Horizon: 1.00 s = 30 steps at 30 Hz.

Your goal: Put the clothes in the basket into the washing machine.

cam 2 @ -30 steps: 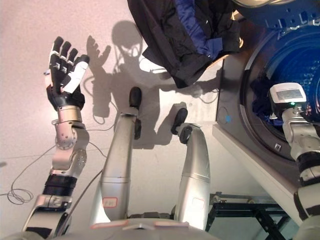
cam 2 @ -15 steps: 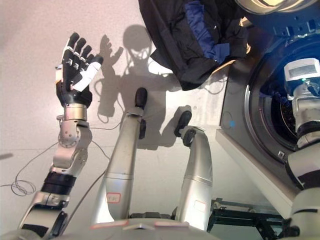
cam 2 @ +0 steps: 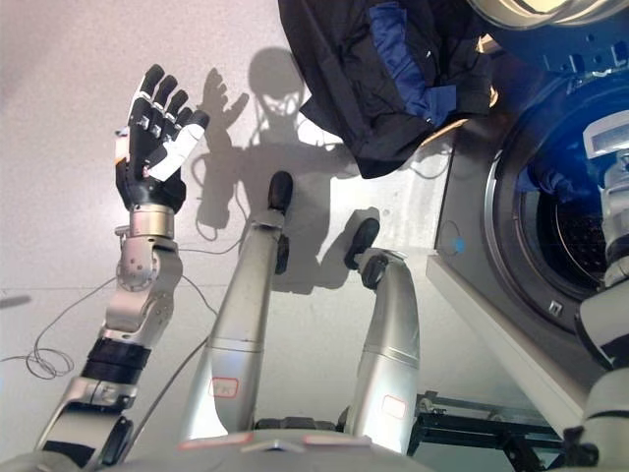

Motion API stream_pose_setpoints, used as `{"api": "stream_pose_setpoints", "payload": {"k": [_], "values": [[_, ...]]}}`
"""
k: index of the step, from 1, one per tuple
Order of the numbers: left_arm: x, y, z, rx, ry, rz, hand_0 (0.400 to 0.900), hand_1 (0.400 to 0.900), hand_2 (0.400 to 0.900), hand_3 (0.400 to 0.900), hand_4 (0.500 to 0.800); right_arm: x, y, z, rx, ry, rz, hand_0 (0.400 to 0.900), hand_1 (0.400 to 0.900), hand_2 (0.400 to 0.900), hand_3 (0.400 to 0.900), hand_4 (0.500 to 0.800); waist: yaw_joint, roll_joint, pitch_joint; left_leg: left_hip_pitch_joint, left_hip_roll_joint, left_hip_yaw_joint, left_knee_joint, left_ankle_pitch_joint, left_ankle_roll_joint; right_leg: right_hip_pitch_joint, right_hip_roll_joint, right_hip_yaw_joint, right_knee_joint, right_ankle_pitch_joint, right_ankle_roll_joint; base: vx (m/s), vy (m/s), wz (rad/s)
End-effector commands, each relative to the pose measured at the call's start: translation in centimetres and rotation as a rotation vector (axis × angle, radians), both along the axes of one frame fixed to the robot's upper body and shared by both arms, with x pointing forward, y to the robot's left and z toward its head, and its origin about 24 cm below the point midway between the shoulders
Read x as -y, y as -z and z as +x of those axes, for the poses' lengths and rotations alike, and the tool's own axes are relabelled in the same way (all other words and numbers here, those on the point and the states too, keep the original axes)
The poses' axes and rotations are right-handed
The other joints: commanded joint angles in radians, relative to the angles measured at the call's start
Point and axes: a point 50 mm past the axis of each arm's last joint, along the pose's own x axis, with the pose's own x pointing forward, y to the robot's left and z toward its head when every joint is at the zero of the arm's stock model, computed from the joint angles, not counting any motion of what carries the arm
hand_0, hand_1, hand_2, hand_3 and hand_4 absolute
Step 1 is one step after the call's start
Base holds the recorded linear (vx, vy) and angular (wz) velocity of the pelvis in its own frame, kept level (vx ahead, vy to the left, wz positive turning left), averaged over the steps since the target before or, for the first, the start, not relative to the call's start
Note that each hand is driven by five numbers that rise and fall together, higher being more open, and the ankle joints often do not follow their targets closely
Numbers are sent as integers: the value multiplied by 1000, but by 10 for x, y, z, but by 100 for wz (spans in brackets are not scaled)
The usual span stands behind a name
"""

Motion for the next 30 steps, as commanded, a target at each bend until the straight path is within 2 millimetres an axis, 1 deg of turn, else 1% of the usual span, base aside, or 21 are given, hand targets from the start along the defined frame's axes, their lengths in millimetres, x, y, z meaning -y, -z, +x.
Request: {"api": "stream_pose_setpoints", "payload": {"k": [1,4,8,9,10,12,14,16,17,18,21,23,24,25,26,28,30], "values": [[0,-7,-20,127,-8,-76,900,900,900,900,800,68,-10,-80,-91,355,-180,900,900,900,900,800,-31,26,-101,13,12,-77,48,-107,-46,-28,23,-5,-19,62,-13,0,0,0],[-1,-6,-21,124,-12,-71,900,900,900,900,800,72,-4,-86,-116,366,-178,900,900,900,900,800,-35,26,-101,14,13,-76,50,-108,-46,-27,26,-4,-21,64,-12,0,0,0],[-2,-7,-21,127,-19,-75,900,900,900,900,800,73,-1,-88,-130,365,-178,900,900,900,900,800,-40,25,-101,18,17,-76,46,-107,-48,-26,27,-3,-24,68,-11,-5,3,-1],[-2,-7,-21,128,-23,-74,900,900,900,900,800,73,-2,-88,-121,360,-176,900,900,900,900,800,-41,25,-101,18,18,-75,46,-107,-47,-26,28,-2,-24,70,-11,0,0,0],[-2,-8,-21,132,-21,-68,900,900,900,900,800,71,-6,-84,-97,345,-172,900,900,900,900,800,-36,25,-101,19,18,-75,47,-107,-47,-26,28,-2,-25,71,-10,0,0,0],[-1,-9,-20,133,-14,-59,900,900,900,900,800,60,-9,-67,-63,295,-151,900,900,900,900,800,-33,29,-98,19,17,-73,45,-105,-46,-26,28,-1,-26,74,-9,0,0,0],[2,-9,-19,134,-3,-60,900,900,900,900,800,43,-17,-42,-1,216,-118,900,900,900,900,800,-26,32,-95,22,16,-71,41,-102,-45,-22,28,1,-26,77,-10,0,0,0],[4,-9,-17,132,12,-60,900,900,900,900,800,24,-33,-19,60,138,-112,900,900,900,900,800,-17,34,-92,29,18,-69,35,-101,-45,-17,29,2,-31,81,-10,0,0,0],[7,-10,-15,132,28,-55,900,900,900,900,800,10,-38,-4,86,89,-95,900,900,900,900,800,-12,37,-90,33,18,-67,30,-99,-44,-13,30,4,-35,84,-10,0,0,0],[8,-10,-14,134,28,-62,900,900,900,900,800,3,-45,3,109,59,-103,900,900,900,900,800,-12,38,-85,37,19,-65,28,-99,-43,-9,31,5,-38,86,-11,0,0,0],[7,-12,-13,139,31,-58,900,900,900,900,800,-11,-71,15,174,-14,-123,900,900,900,900,800,-7,35,-79,42,19,-64,26,-99,-43,-2,32,7,-42,88,-10,-22,8,-2],[8,-12,-12,140,39,-58,900,900,900,900,800,-24,-83,24,206,-66,-121,900,900,900,900,800,-3,37,-73,44,19,-61,26,-99,-42,1,32,8,-42,89,-11,-33,13,-2],[9,-13,-11,140,43,-59,900,900,900,900,800,-32,-86,31,218,-95,-101,900,900,900,900,800,-1,39,-70,44,18,-60,27,-99,-41,1,32,9,-41,89,-12,-32,16,0],[10,-13,-11,142,48,-61,900,900,900,900,800,-42,-87,38,234,-128,-77,900,900,900,900,800,2,42,-69,45,16,-60,26,-98,-41,2,33,10,-42,89,-12,0,0,0],[11,-14,-10,146,49,-72,900,900,900,900,800,-50,-82,43,241,-159,-46,900,900,900,900,800,2,45,-67,46,17,-59,26,-98,-40,4,33,10,-43,90,-13,0,0,0],[13,-15,-8,151,54,-81,900,900,900,900,800,-66,-67,55,254,-211,51,900,900,900,900,800,5,52,-61,49,17,-57,25,-97,-38,5,33,9,-43,90,-13,0,0,0],[13,-15,-8,150,54,-79,900,900,900,900,800,-66,-66,55,254,-211,54,900,900,900,900,800,6,49,-62,49,17,-57,25,-97,-38,6,33,9,-43,90,-13,0,0,0]]}}
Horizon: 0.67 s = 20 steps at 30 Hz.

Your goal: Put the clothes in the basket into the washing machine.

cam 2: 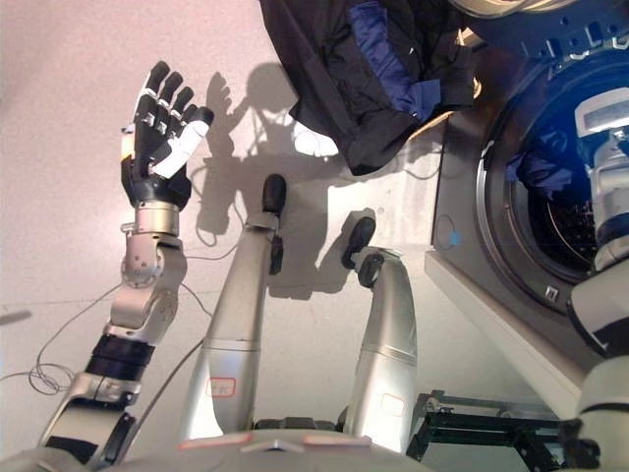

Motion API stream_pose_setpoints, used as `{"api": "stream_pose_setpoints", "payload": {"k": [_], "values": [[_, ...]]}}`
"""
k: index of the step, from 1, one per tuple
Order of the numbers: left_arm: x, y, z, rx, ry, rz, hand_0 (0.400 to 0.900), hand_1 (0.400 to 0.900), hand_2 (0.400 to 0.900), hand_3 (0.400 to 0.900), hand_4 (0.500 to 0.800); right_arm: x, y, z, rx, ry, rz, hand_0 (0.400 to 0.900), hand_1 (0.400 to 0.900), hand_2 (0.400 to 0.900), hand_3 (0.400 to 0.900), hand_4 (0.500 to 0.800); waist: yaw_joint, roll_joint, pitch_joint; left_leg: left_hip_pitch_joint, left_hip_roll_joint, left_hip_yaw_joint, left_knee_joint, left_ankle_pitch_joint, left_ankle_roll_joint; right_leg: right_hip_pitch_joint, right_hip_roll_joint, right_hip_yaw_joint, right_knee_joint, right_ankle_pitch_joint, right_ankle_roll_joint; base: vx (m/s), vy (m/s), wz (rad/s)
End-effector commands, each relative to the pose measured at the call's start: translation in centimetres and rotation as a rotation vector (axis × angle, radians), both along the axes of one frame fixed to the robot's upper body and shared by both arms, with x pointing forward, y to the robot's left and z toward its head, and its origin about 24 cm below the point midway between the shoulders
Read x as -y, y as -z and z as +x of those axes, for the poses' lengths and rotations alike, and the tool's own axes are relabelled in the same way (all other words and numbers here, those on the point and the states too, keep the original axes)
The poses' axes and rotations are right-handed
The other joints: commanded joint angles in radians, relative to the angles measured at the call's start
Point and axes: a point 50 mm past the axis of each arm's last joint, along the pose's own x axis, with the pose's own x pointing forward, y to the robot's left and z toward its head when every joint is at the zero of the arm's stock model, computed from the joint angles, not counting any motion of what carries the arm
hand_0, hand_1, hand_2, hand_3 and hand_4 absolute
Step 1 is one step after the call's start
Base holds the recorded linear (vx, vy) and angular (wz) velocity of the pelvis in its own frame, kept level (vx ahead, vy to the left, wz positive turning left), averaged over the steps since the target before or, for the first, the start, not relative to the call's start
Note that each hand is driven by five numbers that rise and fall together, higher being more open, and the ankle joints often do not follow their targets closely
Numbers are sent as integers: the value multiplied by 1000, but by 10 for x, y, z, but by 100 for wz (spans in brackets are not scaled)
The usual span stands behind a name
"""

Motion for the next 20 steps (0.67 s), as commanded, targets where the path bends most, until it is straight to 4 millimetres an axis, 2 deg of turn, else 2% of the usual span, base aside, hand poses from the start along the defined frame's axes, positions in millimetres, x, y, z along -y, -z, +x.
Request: {"api": "stream_pose_setpoints", "payload": {"k": [1,2,3,6,8,11,14,16,20], "values": [[5,-14,-13,151,19,-61,900,900,900,900,800,-29,-44,19,141,-122,-76,900,900,900,900,800,19,46,-62,28,-9,-68,24,-104,-22,2,17,4,-47,78,12,0,0,0],[10,-14,-9,147,28,-79,900,900,900,900,800,-53,-16,33,135,-180,56,900,900,900,900,800,23,58,-54,30,-12,-68,27,-104,-20,6,17,6,-45,75,9,0,0,0],[9,-14,-10,145,28,-76,900,900,900,900,800,-54,-14,33,135,-180,59,900,900,900,900,800,25,55,-54,31,-12,-68,27,-104,-20,7,17,6,-45,75,8,0,0,0],[10,-10,-8,130,28,-78,900,900,900,900,800,-53,11,31,118,-166,149,900,900,900,900,800,19,56,-53,43,-10,-65,29,-106,-19,19,17,7,-43,72,6,-3,1,-1],[10,-10,-8,129,28,-77,900,900,900,900,800,-53,12,31,117,-165,150,900,900,900,900,800,20,54,-52,43,-10,-65,29,-106,-19,20,17,7,-43,72,6,0,0,0],[13,-5,-6,103,47,-63,900,900,900,900,800,-67,19,37,165,-197,280,900,900,900,900,800,31,62,-56,71,-11,-60,15,-105,-15,44,17,8,-56,79,10,0,0,0],[12,-4,-4,99,46,-61,900,900,900,900,800,-79,32,40,181,-231,397,900,900,900,900,800,32,64,-53,87,-11,-52,7,-103,-12,59,21,11,-63,82,10,-26,14,-3],[15,2,-3,69,60,-84,900,900,900,900,800,-88,47,41,161,-244,461,900,900,900,900,800,37,68,-50,101,-11,-51,3,-102,-9,72,18,11,-64,81,9,-37,16,-4],[15,5,-3,57,62,-89,900,900,900,900,800,-88,52,40,153,-237,473,900,900,900,900,800,39,70,-48,105,-12,-51,3,-102,-7,76,18,12,-63,81,8,-7,4,-1]]}}
